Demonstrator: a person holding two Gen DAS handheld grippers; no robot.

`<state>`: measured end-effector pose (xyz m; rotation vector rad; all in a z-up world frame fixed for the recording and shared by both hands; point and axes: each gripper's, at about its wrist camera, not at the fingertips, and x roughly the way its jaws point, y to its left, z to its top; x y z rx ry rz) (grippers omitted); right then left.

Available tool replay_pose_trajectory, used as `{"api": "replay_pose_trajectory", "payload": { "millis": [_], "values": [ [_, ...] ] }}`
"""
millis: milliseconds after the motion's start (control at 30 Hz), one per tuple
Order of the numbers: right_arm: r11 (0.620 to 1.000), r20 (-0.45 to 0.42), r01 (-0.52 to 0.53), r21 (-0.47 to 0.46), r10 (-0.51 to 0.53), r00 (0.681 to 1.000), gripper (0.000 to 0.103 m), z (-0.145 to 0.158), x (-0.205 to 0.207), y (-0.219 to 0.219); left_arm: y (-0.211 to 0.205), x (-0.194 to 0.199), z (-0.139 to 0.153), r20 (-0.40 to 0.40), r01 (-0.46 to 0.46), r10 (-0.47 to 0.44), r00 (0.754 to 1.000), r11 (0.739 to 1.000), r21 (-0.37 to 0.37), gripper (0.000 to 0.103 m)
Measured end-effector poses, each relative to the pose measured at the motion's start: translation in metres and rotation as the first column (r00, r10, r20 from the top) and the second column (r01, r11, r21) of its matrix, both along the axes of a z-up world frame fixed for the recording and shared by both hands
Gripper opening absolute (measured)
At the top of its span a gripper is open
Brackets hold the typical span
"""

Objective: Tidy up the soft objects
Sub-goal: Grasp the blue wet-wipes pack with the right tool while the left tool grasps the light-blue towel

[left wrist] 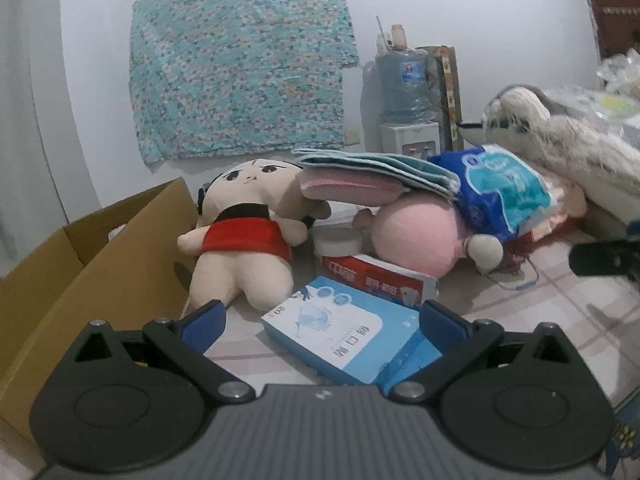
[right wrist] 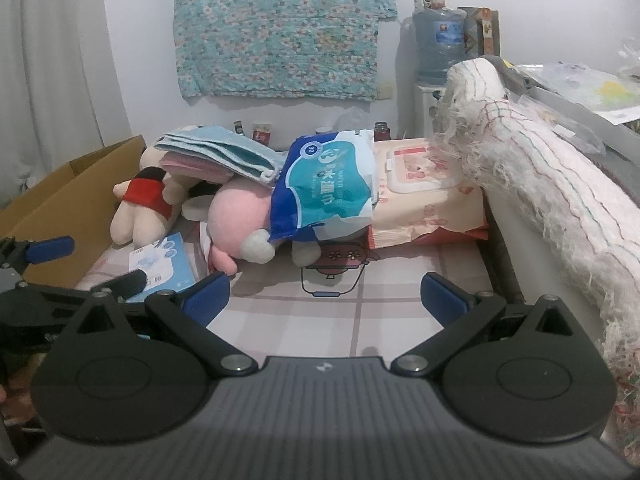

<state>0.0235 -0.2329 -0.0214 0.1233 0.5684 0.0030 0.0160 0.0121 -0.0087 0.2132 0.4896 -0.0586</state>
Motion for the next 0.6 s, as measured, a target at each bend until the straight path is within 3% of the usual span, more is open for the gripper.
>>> {"api": "replay_pose_trajectory", "payload": {
  "millis": [300, 433, 533, 600],
  "values": [
    [0.999, 0.026, -0.004, 0.039, 0.003, 1.0, 0.102, 0.009, 0.007, -0.012, 0.027, 0.003, 0.019, 0.024, 0.004, -0.001, 1.0, 0.993, -0.118, 0.103],
    [0.999, -0.001, -0.029, 0.043, 0.03, 1.0, 0.102, 0.018, 0.036, -0.018, 0.038, 0.016, 0.033, 0.023, 0.056, -0.052, 0.998, 0.971, -0.232, 0.103],
    [0.998, 0.002, -0.064, -0.011, 0.064, 0.998, 0.102, 0.026, 0.061, -0.02, 0.043, 0.027, 0.046, 0.059, 0.074, -0.059, 0.997, 0.953, -0.294, 0.103],
    [0.995, 0.0, -0.085, -0.055, 0.085, 0.996, 0.102, 0.03, 0.077, -0.02, 0.044, 0.034, 0.054, 0.086, 0.082, -0.06, 0.995, 0.957, -0.28, 0.103]
  ]
}}
